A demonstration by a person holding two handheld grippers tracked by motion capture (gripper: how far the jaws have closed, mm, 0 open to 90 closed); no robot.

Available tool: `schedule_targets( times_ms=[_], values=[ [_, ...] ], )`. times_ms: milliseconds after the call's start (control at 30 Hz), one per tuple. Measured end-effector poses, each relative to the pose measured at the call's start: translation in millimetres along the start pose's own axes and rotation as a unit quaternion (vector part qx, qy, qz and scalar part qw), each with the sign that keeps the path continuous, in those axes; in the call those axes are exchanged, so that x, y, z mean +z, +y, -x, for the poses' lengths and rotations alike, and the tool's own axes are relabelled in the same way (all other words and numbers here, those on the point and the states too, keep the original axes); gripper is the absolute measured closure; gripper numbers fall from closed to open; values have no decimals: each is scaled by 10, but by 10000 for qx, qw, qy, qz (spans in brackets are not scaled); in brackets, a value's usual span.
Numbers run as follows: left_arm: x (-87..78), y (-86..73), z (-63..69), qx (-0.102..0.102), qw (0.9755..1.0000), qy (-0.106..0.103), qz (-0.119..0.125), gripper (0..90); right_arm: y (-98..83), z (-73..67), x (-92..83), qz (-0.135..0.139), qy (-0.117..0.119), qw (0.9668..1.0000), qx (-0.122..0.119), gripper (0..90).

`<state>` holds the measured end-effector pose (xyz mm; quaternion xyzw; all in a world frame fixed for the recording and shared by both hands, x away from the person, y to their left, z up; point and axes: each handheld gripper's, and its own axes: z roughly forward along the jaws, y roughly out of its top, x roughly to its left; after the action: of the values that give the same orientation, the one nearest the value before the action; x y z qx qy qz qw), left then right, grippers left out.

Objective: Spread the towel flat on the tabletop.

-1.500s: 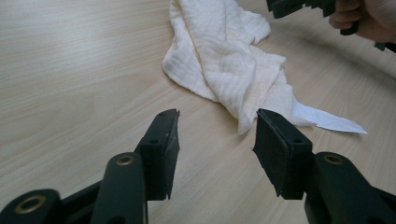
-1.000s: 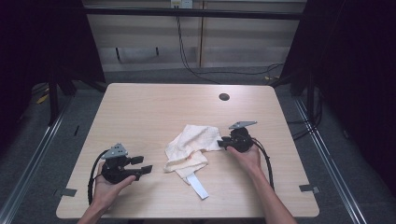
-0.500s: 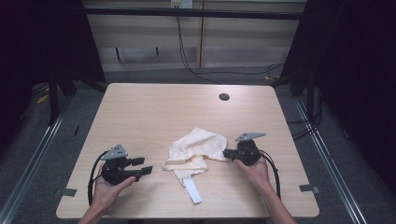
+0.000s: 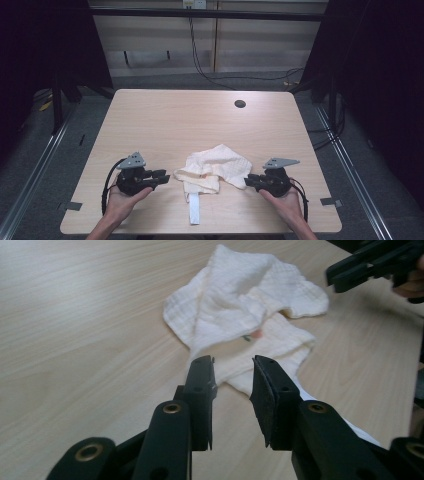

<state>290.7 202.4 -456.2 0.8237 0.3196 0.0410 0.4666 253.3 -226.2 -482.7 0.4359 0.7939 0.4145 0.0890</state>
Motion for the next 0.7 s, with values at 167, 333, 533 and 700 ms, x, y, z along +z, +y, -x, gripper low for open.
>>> schedule_targets(
  times_ms=[167,333,533,700],
  values=[
    [49,177,-96,-77,9999,50,91,698,45,41,-74,128,84,9994,-316,736],
    [113,137,-171,-230,9994,45,249,664,35,36,117,-20,253,9981,-557,771],
    [107,22,-175,-153,9998,78,52,649,-29,68,211,-241,439,9973,-541,725],
    [49,-49,-202,-277,9996,45,88,649,-97,53,205,-265,521,9962,-642,648]
  ],
)
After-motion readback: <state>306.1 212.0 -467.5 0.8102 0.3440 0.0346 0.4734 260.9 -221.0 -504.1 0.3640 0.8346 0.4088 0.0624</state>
